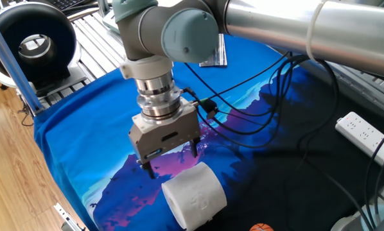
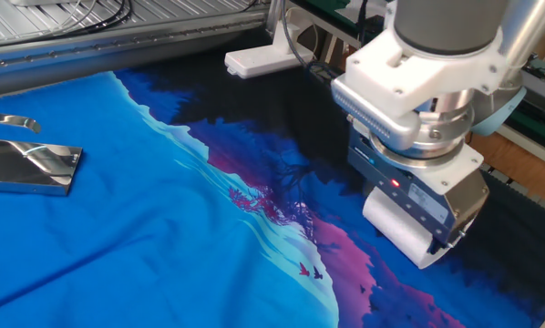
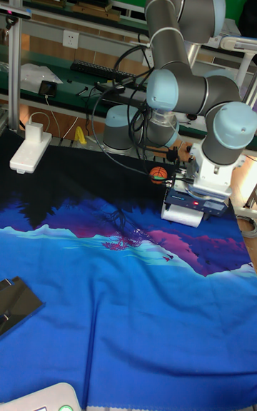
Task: Put the toilet paper on its holder
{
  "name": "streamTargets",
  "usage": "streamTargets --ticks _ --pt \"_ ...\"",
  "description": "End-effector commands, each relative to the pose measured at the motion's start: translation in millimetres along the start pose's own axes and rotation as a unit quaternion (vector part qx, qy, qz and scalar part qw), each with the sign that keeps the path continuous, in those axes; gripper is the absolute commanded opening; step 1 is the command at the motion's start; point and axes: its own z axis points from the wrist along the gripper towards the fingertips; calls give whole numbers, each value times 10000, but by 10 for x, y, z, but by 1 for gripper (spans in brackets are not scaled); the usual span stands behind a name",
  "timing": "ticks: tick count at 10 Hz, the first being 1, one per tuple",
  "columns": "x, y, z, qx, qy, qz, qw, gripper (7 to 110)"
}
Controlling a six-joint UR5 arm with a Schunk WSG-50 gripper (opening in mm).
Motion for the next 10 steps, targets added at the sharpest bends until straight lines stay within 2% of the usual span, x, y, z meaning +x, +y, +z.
streamTargets --ticks 1,3,5,7,9,10 --pt "14 -45 62 -128 121 -82 9998 88" --pt "79 -53 77 -99 279 -68 9995 88" --pt "-58 -48 18 -120 49 -158 9998 88" --pt "-180 55 -65 -72 33 -222 9997 88" --pt "-283 -8 -69 71 -154 -543 9984 88" --pt "-353 12 -72 42 -296 -612 9977 88"
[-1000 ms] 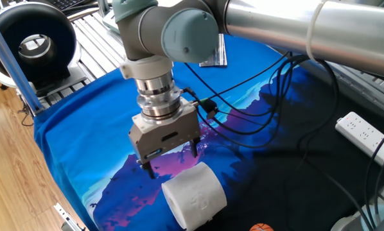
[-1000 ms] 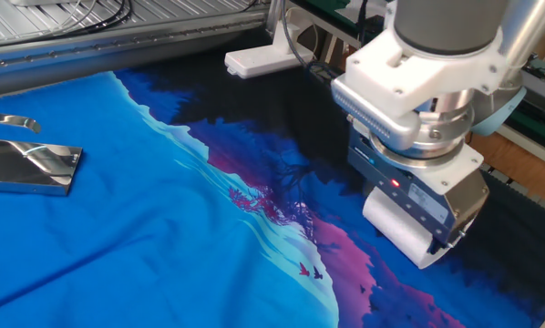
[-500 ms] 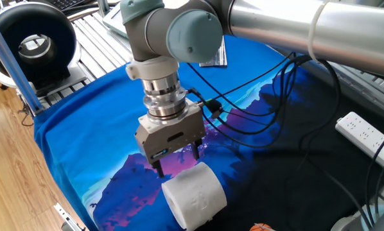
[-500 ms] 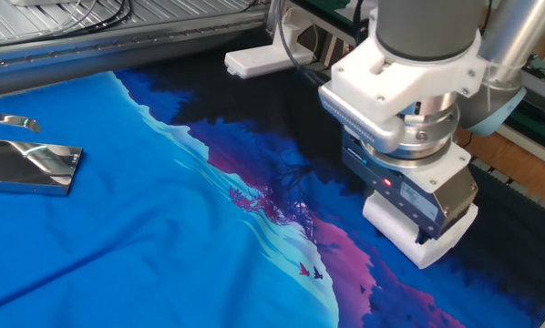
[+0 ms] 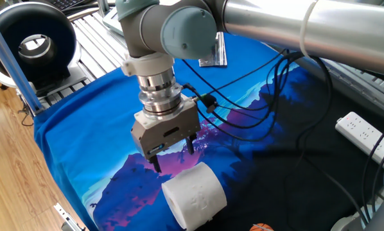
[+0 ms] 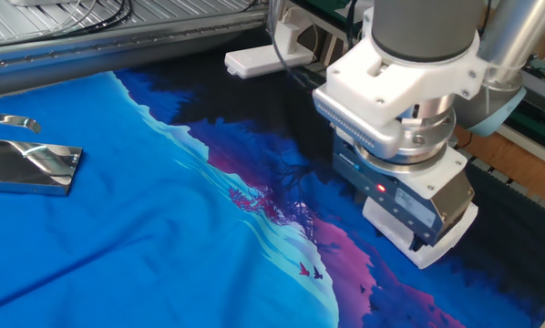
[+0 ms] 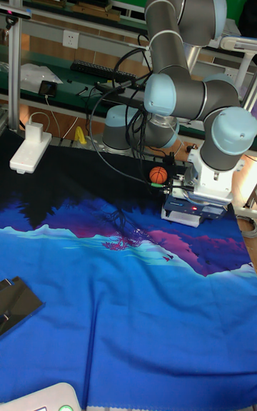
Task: Put the toilet paper on its holder
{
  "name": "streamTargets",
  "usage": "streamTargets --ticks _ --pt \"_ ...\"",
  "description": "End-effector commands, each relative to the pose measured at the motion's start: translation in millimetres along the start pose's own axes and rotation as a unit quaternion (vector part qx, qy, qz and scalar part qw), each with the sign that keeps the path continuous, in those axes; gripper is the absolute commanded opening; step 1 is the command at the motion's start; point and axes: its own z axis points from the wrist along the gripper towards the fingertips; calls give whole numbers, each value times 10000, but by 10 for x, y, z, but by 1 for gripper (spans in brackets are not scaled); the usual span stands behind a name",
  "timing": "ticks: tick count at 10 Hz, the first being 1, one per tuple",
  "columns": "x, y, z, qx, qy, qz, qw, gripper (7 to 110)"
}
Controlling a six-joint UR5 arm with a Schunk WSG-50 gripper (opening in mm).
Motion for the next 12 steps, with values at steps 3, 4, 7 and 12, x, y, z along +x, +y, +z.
streamTargets --ticks 3,4,7,12 --pt "-481 10 -79 73 -882 -500 9948 88" --pt "-532 68 -89 -30 -992 -583 9934 88" --pt "-371 -33 -62 147 -656 -461 9967 88" --pt "7 32 -79 -9 -914 -194 9956 110"
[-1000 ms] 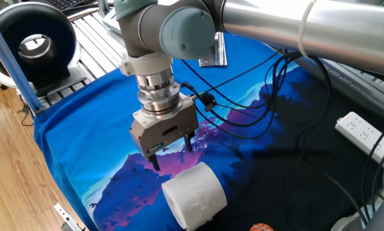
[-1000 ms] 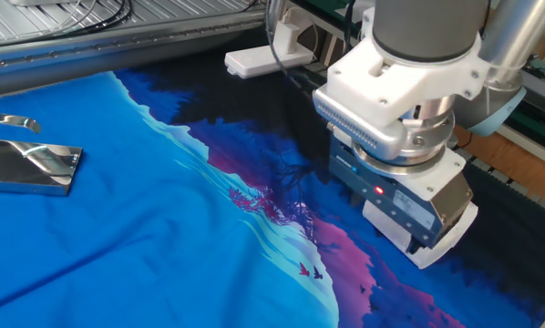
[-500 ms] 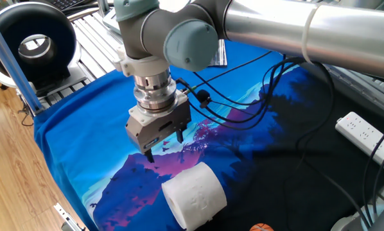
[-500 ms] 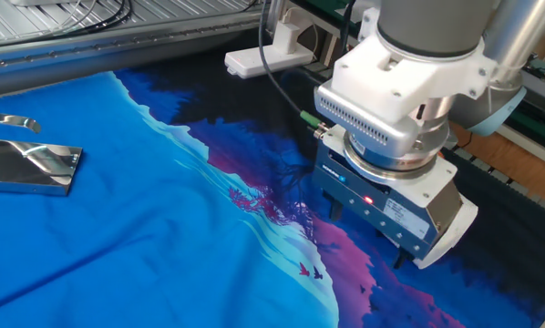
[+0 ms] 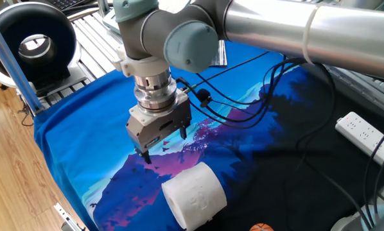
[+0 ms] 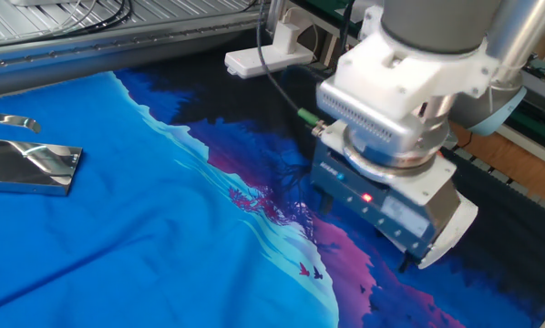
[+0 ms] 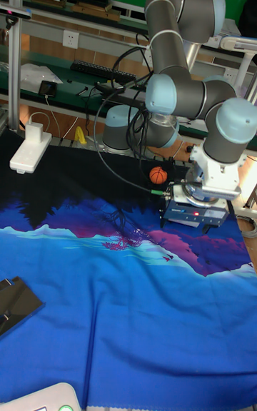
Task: Put the toilet paper on its holder
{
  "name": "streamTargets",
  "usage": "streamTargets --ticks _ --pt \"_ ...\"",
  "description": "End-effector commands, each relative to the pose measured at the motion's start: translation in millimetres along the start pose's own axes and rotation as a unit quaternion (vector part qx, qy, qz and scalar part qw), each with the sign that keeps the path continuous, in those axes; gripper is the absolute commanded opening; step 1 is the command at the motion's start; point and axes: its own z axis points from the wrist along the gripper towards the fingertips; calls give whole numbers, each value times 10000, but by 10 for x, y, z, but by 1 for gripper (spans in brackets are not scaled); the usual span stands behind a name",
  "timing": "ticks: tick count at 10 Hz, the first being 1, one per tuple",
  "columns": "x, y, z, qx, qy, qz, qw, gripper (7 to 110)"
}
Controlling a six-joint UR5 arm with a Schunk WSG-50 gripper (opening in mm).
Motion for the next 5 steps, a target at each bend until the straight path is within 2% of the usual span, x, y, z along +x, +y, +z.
streamTargets --ticks 1,2,3,5 --pt "373 71 -9 -76 -4 289 9996 110" --pt "498 155 55 -180 148 442 9988 110" --pt "489 215 131 -264 110 540 9981 110" --pt "530 183 216 -213 176 602 9978 110"
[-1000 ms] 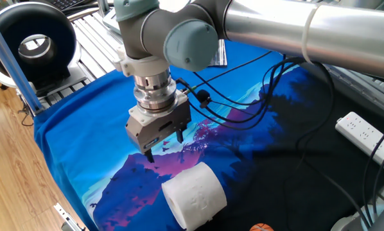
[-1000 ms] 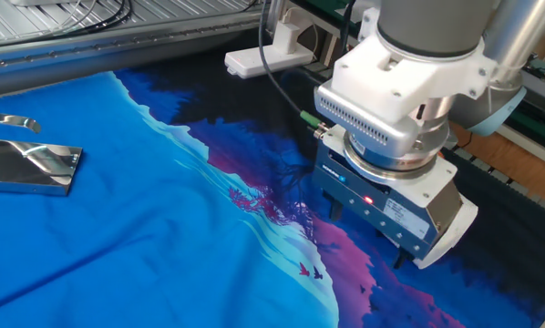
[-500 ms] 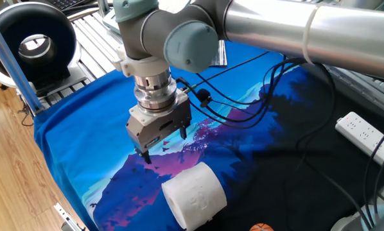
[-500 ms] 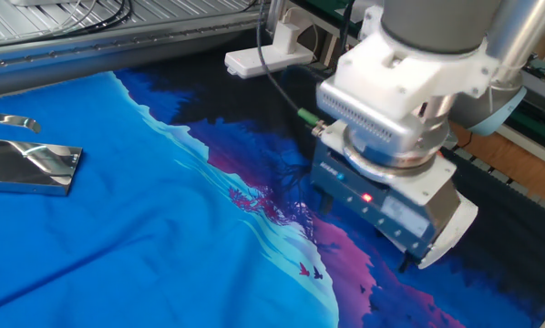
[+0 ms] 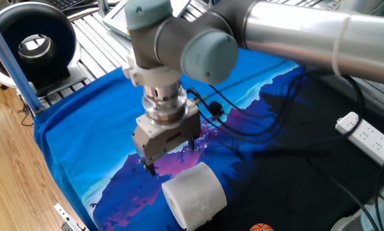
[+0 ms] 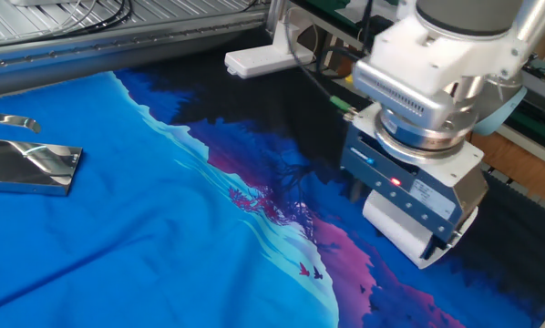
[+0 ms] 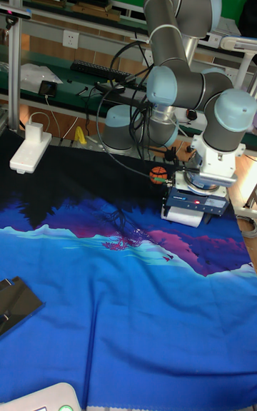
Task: Put the toilet paper on its holder
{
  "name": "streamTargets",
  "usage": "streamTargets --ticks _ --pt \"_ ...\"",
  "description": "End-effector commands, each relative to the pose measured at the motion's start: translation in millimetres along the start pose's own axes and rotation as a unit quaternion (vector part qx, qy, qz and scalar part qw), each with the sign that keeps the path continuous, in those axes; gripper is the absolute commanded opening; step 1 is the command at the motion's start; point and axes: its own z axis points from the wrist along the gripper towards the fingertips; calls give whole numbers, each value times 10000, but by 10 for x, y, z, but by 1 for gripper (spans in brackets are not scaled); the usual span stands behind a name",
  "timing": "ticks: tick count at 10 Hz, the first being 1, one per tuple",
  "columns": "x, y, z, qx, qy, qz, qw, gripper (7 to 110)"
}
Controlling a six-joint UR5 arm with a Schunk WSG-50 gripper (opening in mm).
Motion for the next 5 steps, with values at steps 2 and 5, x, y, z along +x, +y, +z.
streamTargets --ticks 2,5 --pt "165 -54 84 72 119 178 9997 110" --pt "199 -37 82 37 146 186 9997 110"
